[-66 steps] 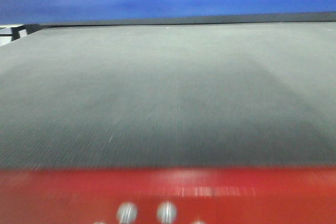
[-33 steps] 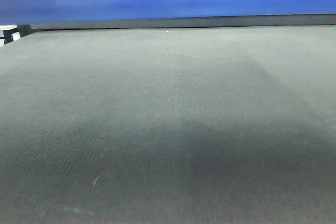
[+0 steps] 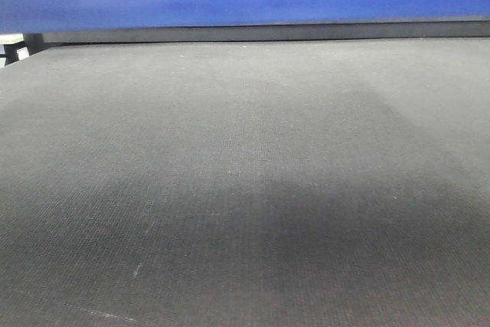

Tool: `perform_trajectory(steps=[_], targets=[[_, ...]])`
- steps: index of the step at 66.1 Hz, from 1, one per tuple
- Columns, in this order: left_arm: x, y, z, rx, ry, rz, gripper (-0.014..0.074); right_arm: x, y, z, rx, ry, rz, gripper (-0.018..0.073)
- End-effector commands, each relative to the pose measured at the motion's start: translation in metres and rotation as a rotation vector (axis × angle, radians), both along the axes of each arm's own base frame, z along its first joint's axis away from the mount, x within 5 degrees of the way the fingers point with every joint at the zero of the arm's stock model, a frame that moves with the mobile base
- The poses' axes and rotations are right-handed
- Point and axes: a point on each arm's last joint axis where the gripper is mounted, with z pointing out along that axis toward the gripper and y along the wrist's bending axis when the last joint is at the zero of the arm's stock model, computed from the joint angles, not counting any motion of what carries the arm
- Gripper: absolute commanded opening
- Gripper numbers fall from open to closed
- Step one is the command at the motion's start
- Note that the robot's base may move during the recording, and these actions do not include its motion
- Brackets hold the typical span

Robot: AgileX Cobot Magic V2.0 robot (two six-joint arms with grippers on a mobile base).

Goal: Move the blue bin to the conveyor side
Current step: 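Carry the bin with both grippers over the grey conveyor belt table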

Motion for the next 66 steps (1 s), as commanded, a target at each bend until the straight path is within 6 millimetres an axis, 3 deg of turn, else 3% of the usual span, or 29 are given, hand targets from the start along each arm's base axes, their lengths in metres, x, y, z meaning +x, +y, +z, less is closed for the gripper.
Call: perform_trajectory(steps=[1,56,66], targets=[[-0.002,0.005,0.014,0.052,-0.115,0.015,-0.0016,-0.002,-0.005,0.015,-0.011,-0.140,-0.010,-0.0079],[-0.002,0.005,0.014,0.050,-0.117,0.014,-0.0016,0.002,-0.003,0.021,0.020,-0.215,-0.007,-0.0079],[0.009,0.002,0.015,0.053,-0.159,-0.004,-0.0016,0.006,0.000,0.021,0.036,-0.216,0.001,-0.0079]])
